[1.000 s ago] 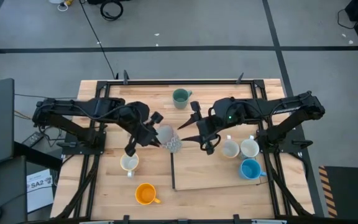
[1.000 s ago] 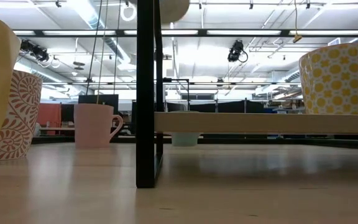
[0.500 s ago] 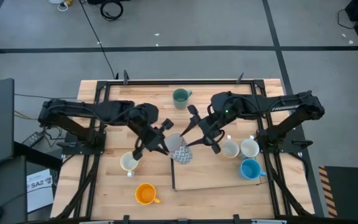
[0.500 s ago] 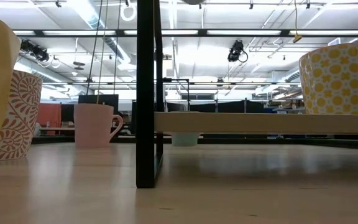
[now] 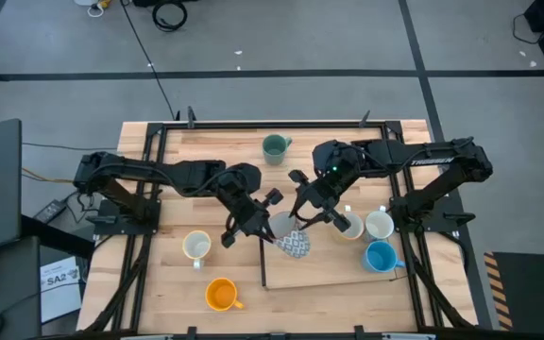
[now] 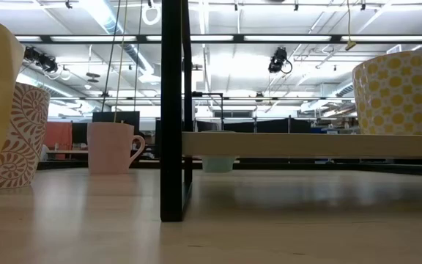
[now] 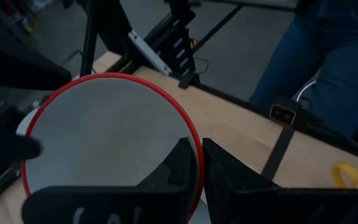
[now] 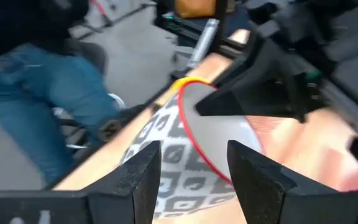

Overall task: Place coffee mugs
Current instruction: Put the gray patterned mug on the shelf

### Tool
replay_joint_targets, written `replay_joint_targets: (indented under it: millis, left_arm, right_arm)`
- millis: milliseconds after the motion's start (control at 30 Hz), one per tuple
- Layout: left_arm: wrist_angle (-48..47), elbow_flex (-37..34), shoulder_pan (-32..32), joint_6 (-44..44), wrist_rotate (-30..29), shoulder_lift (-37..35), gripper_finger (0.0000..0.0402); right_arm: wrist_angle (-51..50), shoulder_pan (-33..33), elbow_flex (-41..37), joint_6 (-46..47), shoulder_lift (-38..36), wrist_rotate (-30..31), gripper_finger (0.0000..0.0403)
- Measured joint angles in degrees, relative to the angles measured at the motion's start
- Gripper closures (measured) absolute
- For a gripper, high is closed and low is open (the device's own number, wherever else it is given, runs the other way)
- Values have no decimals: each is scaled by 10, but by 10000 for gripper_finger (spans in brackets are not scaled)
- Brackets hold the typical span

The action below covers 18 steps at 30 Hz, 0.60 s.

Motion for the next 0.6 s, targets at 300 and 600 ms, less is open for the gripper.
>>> replay_joint_targets:
  millis: [300, 600]
  left_arm:
    - [31, 0, -1, 0, 31, 10, 375]
    - [34, 0, 0, 0, 38, 12, 374]
  right_arm:
    - [-14, 14, 1, 0, 0, -48, 212]
    - [-8, 18, 0, -2, 0, -34, 212]
